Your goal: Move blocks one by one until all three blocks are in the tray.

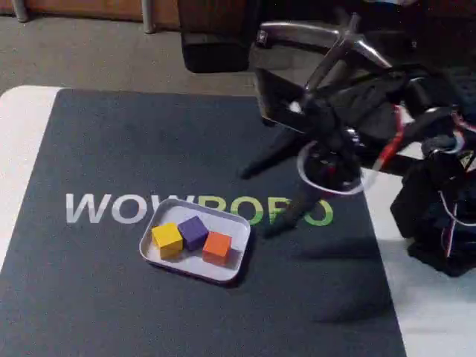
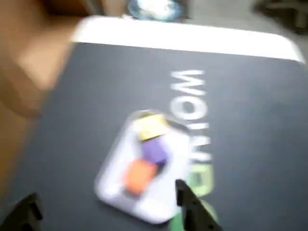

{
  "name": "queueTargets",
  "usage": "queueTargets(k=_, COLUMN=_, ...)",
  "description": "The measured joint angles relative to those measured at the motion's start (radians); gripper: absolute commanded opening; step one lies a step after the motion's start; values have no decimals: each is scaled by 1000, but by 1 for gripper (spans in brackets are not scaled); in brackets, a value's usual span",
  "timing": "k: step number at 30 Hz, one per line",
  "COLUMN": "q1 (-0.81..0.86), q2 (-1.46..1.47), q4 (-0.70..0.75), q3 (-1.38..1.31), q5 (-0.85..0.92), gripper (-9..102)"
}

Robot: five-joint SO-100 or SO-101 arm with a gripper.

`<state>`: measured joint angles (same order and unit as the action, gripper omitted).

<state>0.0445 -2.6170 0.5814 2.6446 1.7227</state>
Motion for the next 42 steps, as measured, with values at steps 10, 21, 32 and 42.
queueTargets(k=10, q1=-192, q2=-295, q4=330, q3=63, q5=-14, gripper=11)
queueTargets(k=21, q1=-255, q2=-663, q4=609, q3=376, q5=-63, gripper=-1)
queueTargets(k=32, q1=-290, q2=-696, q4=681, q3=529, q5=-58, gripper=1)
queueTargets(k=42, q1=-273, q2=-696, q4=686, q3=529, q5=-58, gripper=1)
